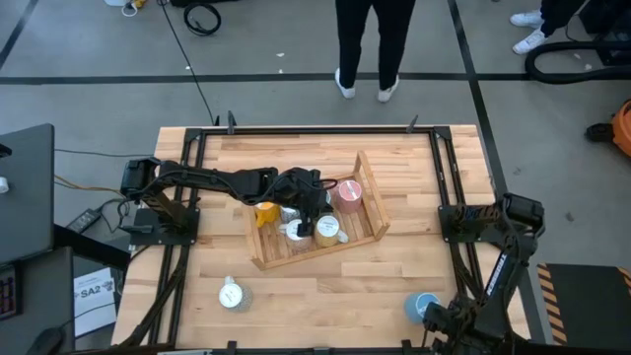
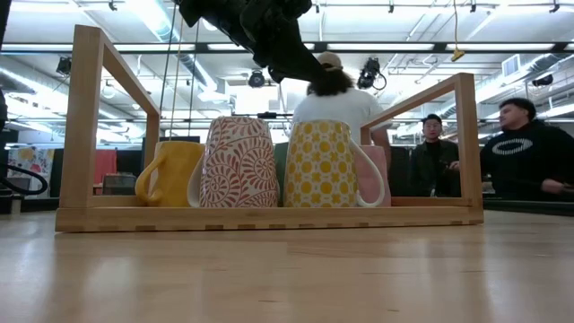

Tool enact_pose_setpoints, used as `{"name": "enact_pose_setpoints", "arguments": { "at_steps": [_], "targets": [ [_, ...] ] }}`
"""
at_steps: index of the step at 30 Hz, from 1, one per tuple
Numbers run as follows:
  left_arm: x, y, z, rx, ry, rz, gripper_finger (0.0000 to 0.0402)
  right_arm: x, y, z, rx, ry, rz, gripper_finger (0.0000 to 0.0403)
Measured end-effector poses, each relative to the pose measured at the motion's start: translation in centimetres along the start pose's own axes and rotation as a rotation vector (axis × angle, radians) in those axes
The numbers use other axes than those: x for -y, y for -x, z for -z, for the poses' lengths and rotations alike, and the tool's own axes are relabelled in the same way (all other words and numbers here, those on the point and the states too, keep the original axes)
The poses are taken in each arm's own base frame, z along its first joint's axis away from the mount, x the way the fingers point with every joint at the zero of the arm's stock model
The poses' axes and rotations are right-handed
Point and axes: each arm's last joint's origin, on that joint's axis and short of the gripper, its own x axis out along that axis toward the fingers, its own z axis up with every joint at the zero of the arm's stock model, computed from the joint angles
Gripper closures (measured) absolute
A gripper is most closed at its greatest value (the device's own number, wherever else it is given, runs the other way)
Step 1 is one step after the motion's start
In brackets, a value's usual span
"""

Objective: Place coffee mugs
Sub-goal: Put the blue mug on the shelf

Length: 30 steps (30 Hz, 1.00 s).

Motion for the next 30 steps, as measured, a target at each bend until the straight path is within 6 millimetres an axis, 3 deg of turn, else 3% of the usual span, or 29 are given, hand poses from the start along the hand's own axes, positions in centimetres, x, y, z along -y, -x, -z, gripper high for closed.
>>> {"name": "enact_pose_setpoints", "arguments": {
  "at_steps": [10, 30],
  "targets": [
    [0.0, 0.0, 0.0, 0.000, 0.000, 0.000, 0.0372, 0.3, -0.5, -0.8, 0.033, -0.023, 0.070, 0.0129],
    [0.0, 0.0, 0.0, 0.005, 0.000, 0.000, 0.0372, -0.1, -0.5, -1.9, 0.083, -0.075, 0.041, 0.0342]
  ]
}}
